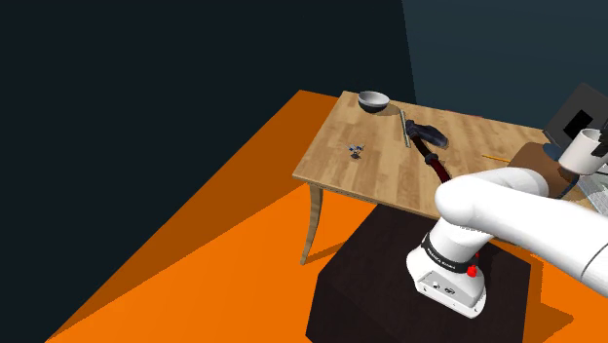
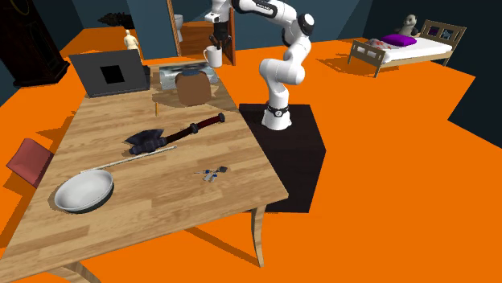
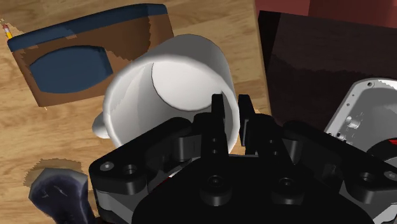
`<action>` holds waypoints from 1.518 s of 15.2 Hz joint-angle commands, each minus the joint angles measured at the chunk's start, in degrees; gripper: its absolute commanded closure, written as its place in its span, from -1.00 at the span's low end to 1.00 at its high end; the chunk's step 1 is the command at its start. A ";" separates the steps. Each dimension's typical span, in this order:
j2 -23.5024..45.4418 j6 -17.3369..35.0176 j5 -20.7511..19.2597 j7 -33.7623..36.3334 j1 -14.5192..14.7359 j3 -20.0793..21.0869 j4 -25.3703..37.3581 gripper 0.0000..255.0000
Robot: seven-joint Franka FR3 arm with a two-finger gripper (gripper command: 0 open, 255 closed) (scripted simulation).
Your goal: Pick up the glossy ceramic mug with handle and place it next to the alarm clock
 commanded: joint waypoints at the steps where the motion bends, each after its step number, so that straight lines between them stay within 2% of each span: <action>1: -0.67 0.83 -0.81 0.24 -0.31 -0.86 -1.37 1.00; 23: -6.99 9.49 -12.38 1.87 -4.93 -13.30 -14.70 1.00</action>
